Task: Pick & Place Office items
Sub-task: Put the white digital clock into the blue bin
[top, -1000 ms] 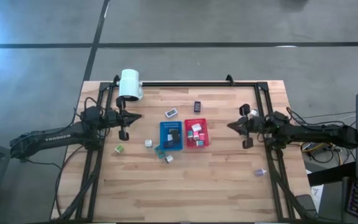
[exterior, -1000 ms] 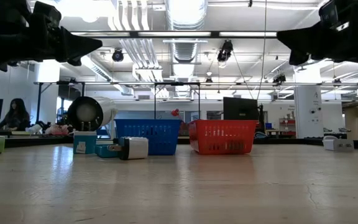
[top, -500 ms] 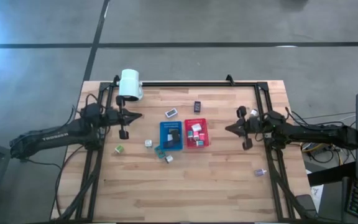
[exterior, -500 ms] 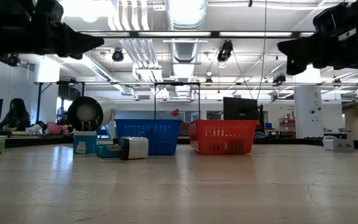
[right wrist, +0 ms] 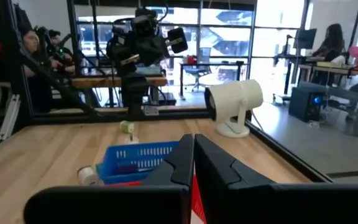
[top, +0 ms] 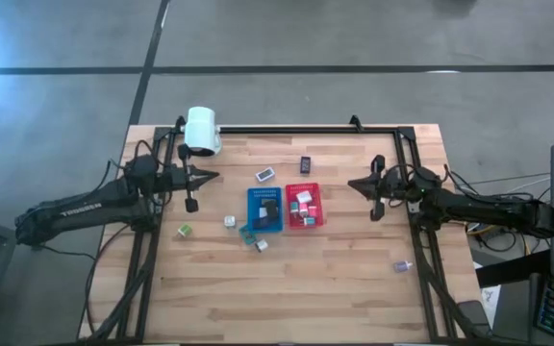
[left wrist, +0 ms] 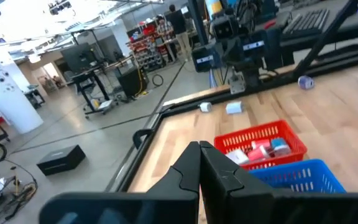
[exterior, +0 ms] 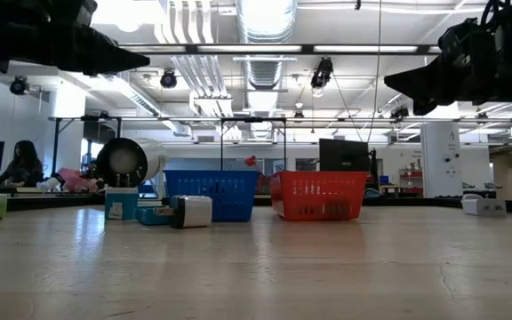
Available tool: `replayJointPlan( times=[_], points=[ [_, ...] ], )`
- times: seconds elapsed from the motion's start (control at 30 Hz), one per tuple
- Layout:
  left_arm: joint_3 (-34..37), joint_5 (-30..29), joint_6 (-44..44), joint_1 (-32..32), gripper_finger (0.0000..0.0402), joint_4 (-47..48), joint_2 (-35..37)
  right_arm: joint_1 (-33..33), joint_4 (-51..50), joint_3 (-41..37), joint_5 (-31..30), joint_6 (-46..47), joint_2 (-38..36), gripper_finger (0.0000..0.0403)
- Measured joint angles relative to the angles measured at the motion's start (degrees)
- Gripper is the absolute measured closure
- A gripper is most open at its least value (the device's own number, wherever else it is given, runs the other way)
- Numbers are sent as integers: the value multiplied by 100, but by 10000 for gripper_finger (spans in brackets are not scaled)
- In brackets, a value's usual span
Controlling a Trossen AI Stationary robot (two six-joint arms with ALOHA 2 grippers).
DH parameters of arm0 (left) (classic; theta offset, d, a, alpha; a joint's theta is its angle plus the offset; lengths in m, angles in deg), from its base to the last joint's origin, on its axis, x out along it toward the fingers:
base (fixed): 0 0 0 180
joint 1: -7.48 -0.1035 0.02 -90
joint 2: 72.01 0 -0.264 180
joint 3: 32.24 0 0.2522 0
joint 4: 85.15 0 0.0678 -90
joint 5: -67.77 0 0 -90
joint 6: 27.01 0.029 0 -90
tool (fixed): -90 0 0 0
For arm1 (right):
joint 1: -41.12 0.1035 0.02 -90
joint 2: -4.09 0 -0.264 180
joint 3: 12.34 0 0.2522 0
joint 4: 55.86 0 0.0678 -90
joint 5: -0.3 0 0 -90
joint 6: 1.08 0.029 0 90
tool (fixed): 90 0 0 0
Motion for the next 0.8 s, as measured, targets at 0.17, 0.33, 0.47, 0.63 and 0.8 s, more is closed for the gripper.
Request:
replayJointPlan(
  times=[0.17, 0.33, 0.47, 0.63, 0.8],
  points=[
    [13, -2, -20, 0, 396, -70, -11, 1, -3, 0, 17, -101, 171, 394],
    [32, -2, -189, 2, 396, -149, -11, 2, 19, 0, 20, -106, 282, 394],
    [92, -2, -416, 0, 396, -344, -24, 2, 25, 0, 19, -254, 314, 394],
    [92, -400, -1202, 2, 396, -695, -211, 4, 16, 0, 17, -279, 314, 394],
    [-219, -2093, -1596, 2, 396, -121, -820, 8, 103, 2, 15, -231, 304, 394]
  ],
)
